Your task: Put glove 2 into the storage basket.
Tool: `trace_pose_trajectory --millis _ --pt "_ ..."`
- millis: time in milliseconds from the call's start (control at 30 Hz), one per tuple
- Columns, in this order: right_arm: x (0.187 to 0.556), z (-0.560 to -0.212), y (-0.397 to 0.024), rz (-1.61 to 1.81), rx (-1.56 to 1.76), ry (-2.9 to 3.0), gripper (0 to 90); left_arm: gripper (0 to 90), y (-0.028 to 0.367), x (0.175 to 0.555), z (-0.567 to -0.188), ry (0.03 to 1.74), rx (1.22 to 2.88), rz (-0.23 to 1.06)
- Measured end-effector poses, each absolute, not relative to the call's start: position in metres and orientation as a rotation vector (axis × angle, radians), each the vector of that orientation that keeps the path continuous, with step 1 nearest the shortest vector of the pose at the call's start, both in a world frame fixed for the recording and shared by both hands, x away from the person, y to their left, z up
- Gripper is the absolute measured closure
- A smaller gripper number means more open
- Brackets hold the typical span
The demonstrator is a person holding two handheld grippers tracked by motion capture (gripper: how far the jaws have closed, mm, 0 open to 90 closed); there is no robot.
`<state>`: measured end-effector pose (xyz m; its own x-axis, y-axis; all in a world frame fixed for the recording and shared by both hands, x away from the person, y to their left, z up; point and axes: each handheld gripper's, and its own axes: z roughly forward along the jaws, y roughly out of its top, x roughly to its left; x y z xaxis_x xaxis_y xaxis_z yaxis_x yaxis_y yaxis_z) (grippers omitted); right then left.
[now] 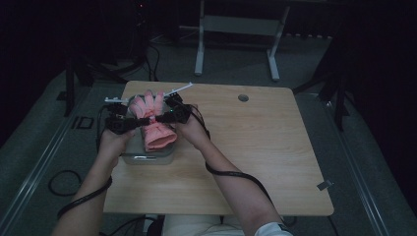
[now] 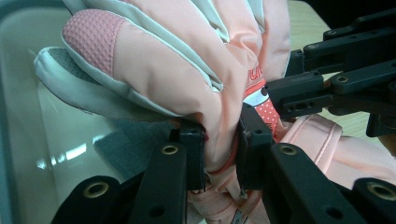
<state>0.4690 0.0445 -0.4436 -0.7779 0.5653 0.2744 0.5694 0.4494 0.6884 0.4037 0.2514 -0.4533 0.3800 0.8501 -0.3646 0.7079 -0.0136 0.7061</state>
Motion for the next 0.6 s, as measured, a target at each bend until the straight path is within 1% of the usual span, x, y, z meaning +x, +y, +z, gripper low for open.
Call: trace_pose_trajectory --millis 300,333,433,600 --pt "0.479 -0.471 0.053 -1.178 -1.082 -2.668 67.9 75.3 0.252 0.413 -0.482 1.451 1.792 0.177" --pt "0.481 -0.478 0.055 -1.156 -1.088 -2.667 67.8 75.2 0.252 0.414 -0.482 1.458 1.795 0.183" --pt "0.483 -0.48 0.057 -1.161 -1.09 -2.66 67.8 75.1 0.251 0.416 -0.48 1.47 1.824 0.216" --pt "0.489 -0.482 0.063 -1.128 -1.089 -2.672 67.6 74.8 0.253 0.422 -0.48 1.516 1.827 0.204"
